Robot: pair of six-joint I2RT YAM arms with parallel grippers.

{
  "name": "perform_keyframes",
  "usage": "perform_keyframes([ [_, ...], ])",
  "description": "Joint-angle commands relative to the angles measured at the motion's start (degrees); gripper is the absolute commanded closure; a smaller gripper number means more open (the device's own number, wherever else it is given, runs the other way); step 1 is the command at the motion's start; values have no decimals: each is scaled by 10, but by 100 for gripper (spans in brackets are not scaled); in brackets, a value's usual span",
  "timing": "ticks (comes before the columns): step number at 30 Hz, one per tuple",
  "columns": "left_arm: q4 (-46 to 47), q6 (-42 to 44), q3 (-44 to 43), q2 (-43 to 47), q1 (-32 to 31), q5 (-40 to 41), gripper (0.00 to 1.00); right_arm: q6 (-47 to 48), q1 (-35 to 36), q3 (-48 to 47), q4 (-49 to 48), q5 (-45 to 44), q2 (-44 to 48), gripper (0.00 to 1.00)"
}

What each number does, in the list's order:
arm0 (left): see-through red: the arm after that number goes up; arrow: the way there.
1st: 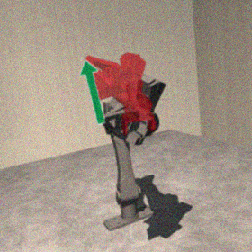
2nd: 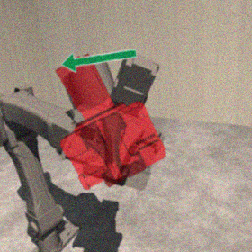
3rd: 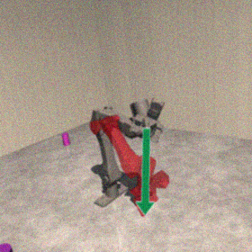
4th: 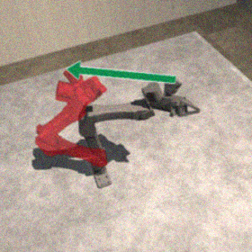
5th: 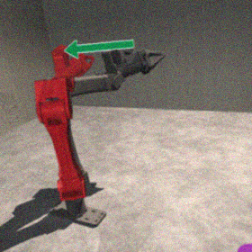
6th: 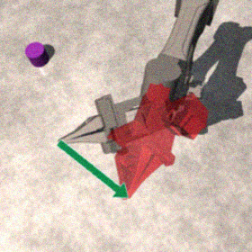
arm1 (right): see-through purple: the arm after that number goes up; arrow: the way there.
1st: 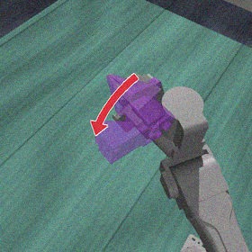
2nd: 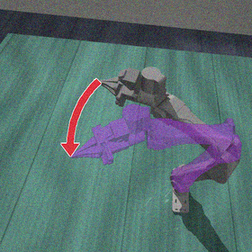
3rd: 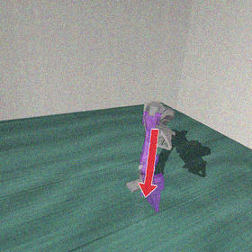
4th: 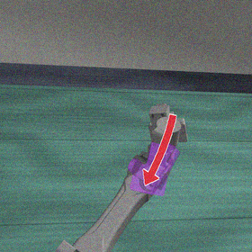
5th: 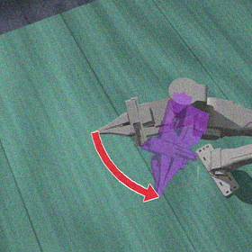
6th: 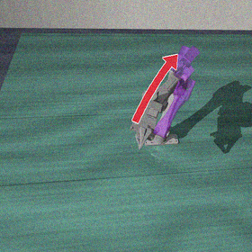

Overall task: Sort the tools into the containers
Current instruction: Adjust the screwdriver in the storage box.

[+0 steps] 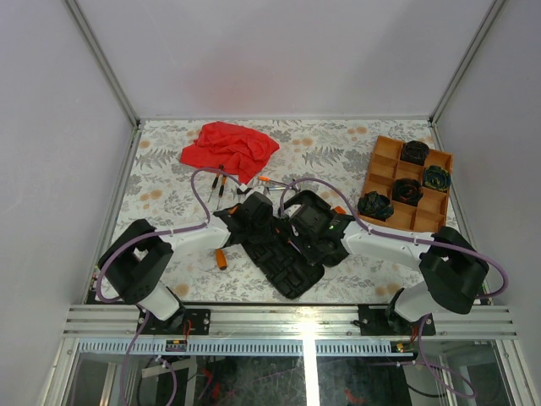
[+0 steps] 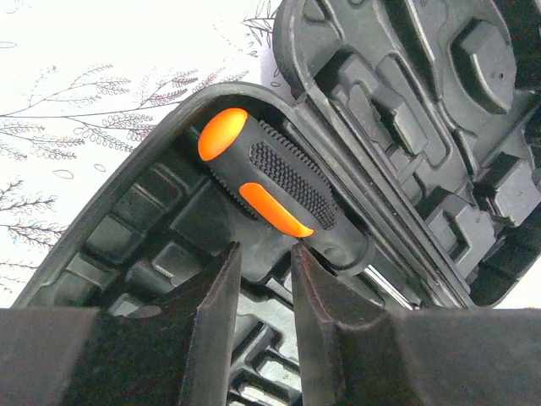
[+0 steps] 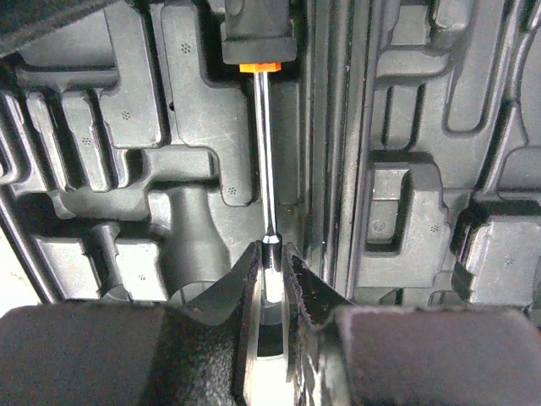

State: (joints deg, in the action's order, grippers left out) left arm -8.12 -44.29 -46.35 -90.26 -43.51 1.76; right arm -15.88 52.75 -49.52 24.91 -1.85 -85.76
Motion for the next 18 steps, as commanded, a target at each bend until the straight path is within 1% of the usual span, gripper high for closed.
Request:
perform_keyframes([
  [1,15,3,6,-2,3,-9,71,14,-7,-15,-9,-1,7,84],
  [8,15,3,3,-4,3,-9,71,18,-7,-12,8,2,8,83],
  [12,16,3,4,-4,4,-10,71,14,-6,3,7,0,24,80],
  [16,16,3,5,-4,3,-10,71,11,-7,7,-1,0,28,73],
  [18,15,3,4,-3,3,-11,71,10,-6,4,-4,0,27,72],
])
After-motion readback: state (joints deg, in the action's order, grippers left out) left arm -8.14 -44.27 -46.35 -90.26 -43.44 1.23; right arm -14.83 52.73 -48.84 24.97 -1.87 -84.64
